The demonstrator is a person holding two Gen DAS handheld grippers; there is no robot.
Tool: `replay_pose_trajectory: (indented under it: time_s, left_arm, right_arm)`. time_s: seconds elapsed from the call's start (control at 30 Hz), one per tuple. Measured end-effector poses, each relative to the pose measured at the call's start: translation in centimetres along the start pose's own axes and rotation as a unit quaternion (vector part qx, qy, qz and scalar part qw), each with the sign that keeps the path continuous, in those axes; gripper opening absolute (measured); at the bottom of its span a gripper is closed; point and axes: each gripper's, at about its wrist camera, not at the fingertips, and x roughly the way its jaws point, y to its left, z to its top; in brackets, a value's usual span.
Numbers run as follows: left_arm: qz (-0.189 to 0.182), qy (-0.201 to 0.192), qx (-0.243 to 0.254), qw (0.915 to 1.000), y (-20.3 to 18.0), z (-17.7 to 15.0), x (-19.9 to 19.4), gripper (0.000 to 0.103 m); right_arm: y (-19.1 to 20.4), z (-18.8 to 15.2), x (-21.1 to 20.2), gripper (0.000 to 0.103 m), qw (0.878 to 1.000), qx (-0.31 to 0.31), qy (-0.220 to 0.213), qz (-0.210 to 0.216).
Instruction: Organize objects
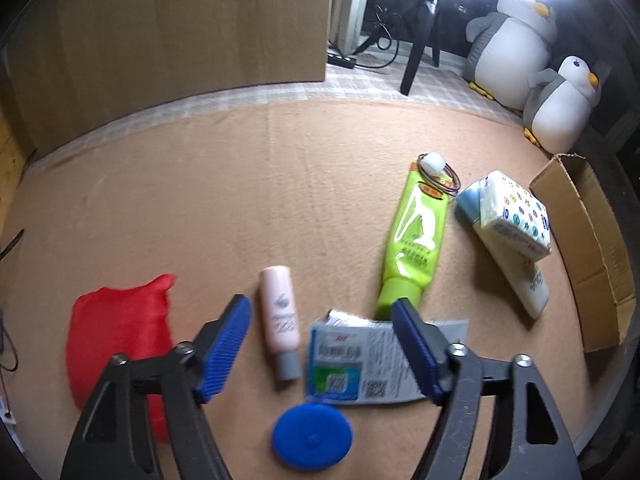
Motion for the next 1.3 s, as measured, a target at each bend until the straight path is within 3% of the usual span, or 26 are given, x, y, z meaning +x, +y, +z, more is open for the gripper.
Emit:
replay_pose_trajectory:
  time_s: [0.07,0.13,0.37,0.67,0.77,0.87,0.97,1.3]
  left_arm:
    - [0.005,0.007,-0.029,0.9995,-0.2,0.4,0.8,0.063]
    - [-0.006,0.021,-0.028,0.9994,-0.4,0.6,1.8,0.053]
    - [-0.020,0.028,-0.009,0.9994,-1.7,-0.7,2.0,0.052]
    - [-0.054,0.050,0.023,0.9970,-3.7,-4.5,2.0,0.052]
    - [-0.058,0.041,0.044,0.9965,-4.7,-5.9,1.4,0.053]
    - [-0.081,0.044,0.058,0.9941,-5.4,-7.2,0.9,0.058]
    - [-0.071,0.043,0.068,0.9943,-5.6,-8.3,0.6,0.065]
    - [-0.057,0.039,0.008,0.9976,-1.2,-11.4,-1.7,0.072]
  right_arm:
    - [-0.3,0.0,-0.1,0.103,1.000,0.001,0.000,-0.002]
    - [-0.7,-0.1,-0.2,0.103,1.000,0.003,0.000,-0.004]
    - [-2.0,-0.2,-0.2,0.103,1.000,0.017,0.002,-0.005]
    - [-1.5,-0.1,0.3,0.103,1.000,0.011,0.005,0.005]
    - [-1.3,-0.2,0.6,0.103,1.000,0.008,0.008,0.009]
    - [-1.1,-0.3,1.0,0.103,1.000,0.001,0.011,0.014]
    - [-0.6,-0.3,1.5,0.103,1.000,-0.010,0.011,0.019]
    - [2.0,0.2,5.5,0.103,0.993,-0.089,0.025,0.068]
